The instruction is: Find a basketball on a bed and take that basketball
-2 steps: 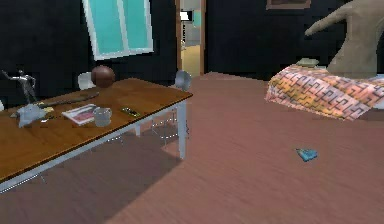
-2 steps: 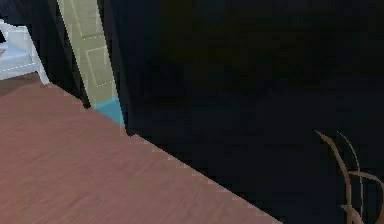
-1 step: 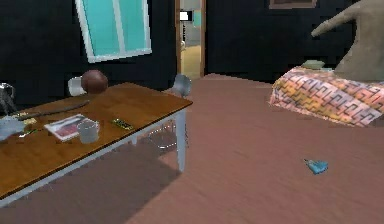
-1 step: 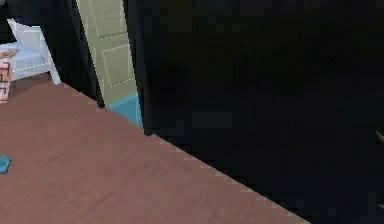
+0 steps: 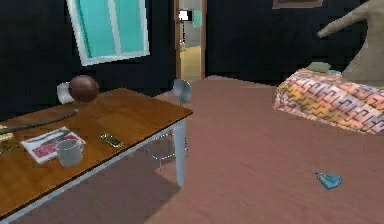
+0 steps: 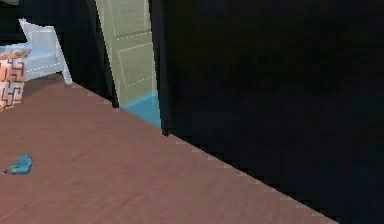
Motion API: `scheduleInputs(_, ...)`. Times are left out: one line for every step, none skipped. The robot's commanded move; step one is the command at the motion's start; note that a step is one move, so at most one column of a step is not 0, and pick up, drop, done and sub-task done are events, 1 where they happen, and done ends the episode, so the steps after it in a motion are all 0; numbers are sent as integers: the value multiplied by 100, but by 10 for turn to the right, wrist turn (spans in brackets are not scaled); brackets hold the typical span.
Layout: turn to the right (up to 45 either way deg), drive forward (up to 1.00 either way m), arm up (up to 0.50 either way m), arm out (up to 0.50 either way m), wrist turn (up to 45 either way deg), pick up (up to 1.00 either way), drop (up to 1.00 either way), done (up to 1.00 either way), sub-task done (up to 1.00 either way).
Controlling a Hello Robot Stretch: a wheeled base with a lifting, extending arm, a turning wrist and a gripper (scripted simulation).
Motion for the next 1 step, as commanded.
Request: scheduleInputs(150, 0, 0, 0, 0, 0, 0, 0, 0)
